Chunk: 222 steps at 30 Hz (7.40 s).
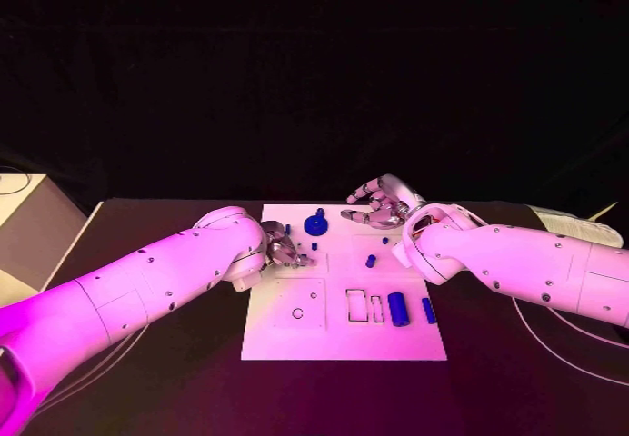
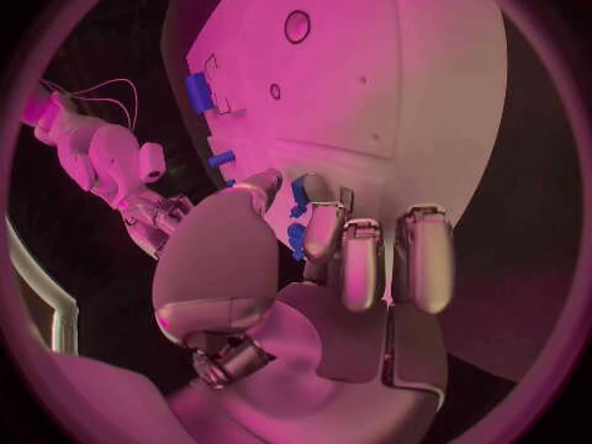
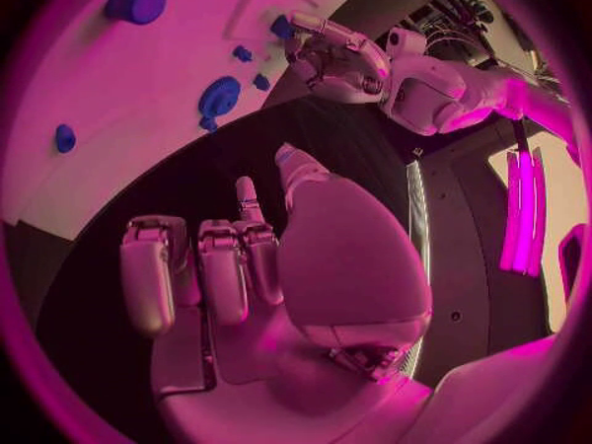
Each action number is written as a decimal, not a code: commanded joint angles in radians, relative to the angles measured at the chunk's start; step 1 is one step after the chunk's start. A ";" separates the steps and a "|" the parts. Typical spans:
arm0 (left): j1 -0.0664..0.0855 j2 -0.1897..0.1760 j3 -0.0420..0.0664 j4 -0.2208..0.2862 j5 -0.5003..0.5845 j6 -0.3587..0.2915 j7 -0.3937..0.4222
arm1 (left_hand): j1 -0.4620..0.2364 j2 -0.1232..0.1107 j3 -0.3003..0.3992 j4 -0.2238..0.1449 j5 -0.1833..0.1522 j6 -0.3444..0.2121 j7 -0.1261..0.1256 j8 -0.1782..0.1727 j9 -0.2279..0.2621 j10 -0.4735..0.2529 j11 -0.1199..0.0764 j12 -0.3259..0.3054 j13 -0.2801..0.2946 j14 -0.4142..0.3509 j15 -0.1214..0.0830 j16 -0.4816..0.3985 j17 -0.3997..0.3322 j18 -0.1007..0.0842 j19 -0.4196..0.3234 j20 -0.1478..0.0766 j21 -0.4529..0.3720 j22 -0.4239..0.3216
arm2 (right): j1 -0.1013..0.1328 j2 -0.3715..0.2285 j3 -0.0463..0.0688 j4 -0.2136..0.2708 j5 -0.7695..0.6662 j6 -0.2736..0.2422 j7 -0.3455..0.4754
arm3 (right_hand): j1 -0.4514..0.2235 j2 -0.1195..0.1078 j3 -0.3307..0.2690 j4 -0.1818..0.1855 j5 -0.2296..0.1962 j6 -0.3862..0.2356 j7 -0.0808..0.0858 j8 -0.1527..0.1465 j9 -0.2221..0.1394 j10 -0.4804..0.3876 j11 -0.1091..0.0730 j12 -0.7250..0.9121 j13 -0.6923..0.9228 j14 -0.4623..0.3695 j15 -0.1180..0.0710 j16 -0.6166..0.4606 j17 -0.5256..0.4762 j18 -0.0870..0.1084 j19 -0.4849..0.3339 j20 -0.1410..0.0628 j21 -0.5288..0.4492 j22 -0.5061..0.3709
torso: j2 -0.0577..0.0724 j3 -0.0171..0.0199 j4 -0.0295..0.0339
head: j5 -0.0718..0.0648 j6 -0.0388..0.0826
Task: Assemble the parts on the task board
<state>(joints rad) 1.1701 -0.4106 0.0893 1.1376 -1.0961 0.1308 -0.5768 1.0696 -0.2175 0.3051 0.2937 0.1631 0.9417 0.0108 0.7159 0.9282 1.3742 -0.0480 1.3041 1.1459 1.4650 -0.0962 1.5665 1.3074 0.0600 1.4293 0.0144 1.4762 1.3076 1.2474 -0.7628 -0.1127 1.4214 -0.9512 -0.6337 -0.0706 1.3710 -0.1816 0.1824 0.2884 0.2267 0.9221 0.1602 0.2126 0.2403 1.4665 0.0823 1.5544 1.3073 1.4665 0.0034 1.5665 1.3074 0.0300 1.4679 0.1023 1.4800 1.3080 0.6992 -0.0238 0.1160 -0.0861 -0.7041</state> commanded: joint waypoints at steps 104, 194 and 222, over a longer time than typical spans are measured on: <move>0.065 0.087 0.080 -0.296 0.110 -0.052 0.116 | 0.184 0.010 0.212 -0.002 -0.046 -0.101 0.082 -0.117 -0.129 -0.206 0.068 -0.154 -0.279 0.104 0.057 0.002 0.259 0.014 -0.053 0.047 -0.050 -0.076 | 0.015 0.008 0.003 -0.003 -0.014 -0.012 0.013 | -0.013 -0.002 0.007 -0.001 0.008 -0.006 0.000 0.008 0.003 0.085 -0.005 -0.004 0.247 0.104 -0.002 0.004 0.263 -0.004 0.064 -0.001 -0.004 0.180 | 0.053 0.0160 -0.0223 | 0.017 0.055; 0.059 0.071 -0.022 -0.245 -0.261 -0.139 0.410 | 0.423 -0.061 0.280 -0.157 -0.054 -0.220 0.159 -0.239 -0.414 -0.573 0.148 -0.396 -0.706 -0.144 0.132 -0.158 -0.122 0.081 -0.313 0.119 -0.225 -0.380 | 0.014 0.003 0.003 -0.001 -0.018 -0.007 0.012 | -0.007 -0.003 0.012 -0.004 0.013 -0.006 -0.001 0.010 0.005 0.086 -0.006 -0.002 0.248 0.104 -0.002 0.004 0.263 -0.004 0.065 -0.001 -0.002 0.182 | 0.055 0.0156 -0.0229 | 0.016 0.056; 0.057 0.076 -0.027 -0.248 -0.231 -0.155 0.426 | 0.366 -0.073 0.249 -0.158 -0.062 -0.196 0.162 -0.280 -0.492 -0.562 0.150 -0.389 -0.732 -0.139 0.135 -0.139 -0.128 0.078 -0.305 0.122 -0.214 -0.360 | 0.015 0.001 0.003 0.004 -0.018 -0.007 0.011 | -0.008 -0.003 0.013 -0.003 0.014 -0.005 -0.001 0.012 0.006 0.086 -0.006 -0.002 0.248 0.104 -0.003 0.004 0.263 -0.004 0.065 -0.001 -0.003 0.181 | 0.054 0.0156 -0.0226 | 0.015 0.053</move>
<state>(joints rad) 1.2328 -0.3352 0.0659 0.8888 -1.3358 -0.0417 -0.1474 1.4431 -0.2911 0.5570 0.1362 0.1051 0.7506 0.1702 0.4388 0.4477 0.8133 0.0986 0.9091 0.4141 1.3245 0.0339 1.4243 1.1789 0.1387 1.1260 0.1324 1.2628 0.9467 1.2619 -0.7618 -0.1098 1.4232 -0.9591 -0.6460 -0.0682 1.3673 -0.1856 0.1908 0.2857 0.2360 0.9223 0.1601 0.2208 0.2453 1.4666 0.0823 1.5544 1.3079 1.4665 0.0034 1.5665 1.3074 0.0300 1.4679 0.1023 1.4802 1.3073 0.7534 -0.0078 0.0934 -0.0707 -0.6504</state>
